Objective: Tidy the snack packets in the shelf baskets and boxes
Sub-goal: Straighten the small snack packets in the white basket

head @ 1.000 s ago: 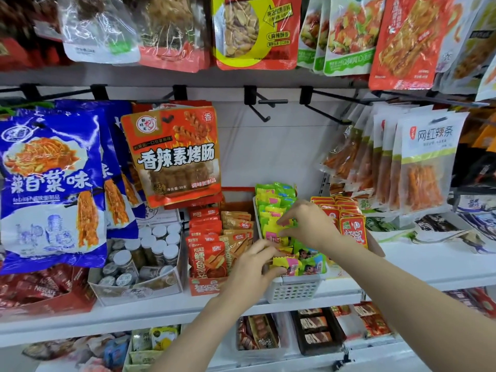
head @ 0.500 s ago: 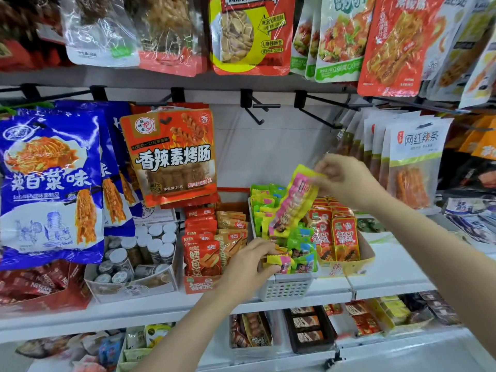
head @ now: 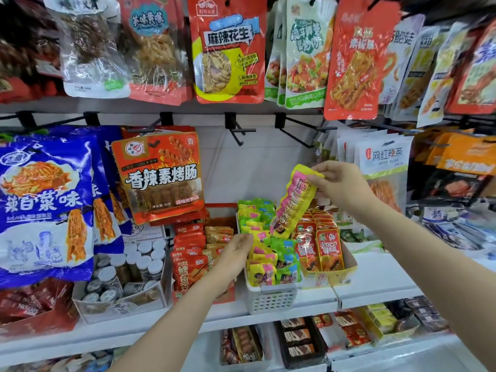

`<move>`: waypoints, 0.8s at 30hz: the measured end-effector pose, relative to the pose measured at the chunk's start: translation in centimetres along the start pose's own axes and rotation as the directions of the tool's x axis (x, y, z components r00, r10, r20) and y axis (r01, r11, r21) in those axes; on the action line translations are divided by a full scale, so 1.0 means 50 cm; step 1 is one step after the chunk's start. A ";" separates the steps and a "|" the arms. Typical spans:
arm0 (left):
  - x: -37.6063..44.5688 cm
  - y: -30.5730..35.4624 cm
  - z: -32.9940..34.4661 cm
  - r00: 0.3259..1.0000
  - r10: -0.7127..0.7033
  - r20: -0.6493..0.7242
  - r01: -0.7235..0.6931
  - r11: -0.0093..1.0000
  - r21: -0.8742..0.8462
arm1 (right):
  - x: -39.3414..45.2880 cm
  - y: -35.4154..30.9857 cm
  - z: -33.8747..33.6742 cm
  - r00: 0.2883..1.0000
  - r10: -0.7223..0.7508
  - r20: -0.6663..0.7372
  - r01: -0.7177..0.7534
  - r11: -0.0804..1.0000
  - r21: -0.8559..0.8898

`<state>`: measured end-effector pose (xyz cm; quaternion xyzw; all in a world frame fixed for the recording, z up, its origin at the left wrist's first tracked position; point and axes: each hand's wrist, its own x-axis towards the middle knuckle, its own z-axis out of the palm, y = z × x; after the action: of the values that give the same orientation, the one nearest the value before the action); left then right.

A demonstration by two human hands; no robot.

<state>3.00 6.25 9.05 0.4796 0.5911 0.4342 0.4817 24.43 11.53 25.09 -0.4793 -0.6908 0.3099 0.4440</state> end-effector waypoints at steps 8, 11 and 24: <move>-0.025 0.055 -0.018 0.977 0.164 -0.135 -0.191 0.957 -0.216 | 0.008 -0.026 0.007 0.998 0.054 0.036 -0.058 0.987 0.151; -0.042 0.077 -0.013 0.988 0.143 0.050 -0.122 0.947 -0.296 | 0.016 -0.036 0.017 0.995 0.077 0.059 -0.087 0.977 0.195; -0.077 0.071 -0.032 0.987 0.055 0.152 0.045 0.810 -0.584 | 0.017 -0.034 0.022 0.988 0.149 0.045 -0.153 0.979 0.135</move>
<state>2.24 2.96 13.35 0.3430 0.3863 0.5561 0.6510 22.67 11.73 26.34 -0.4929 -0.6368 0.3982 0.4393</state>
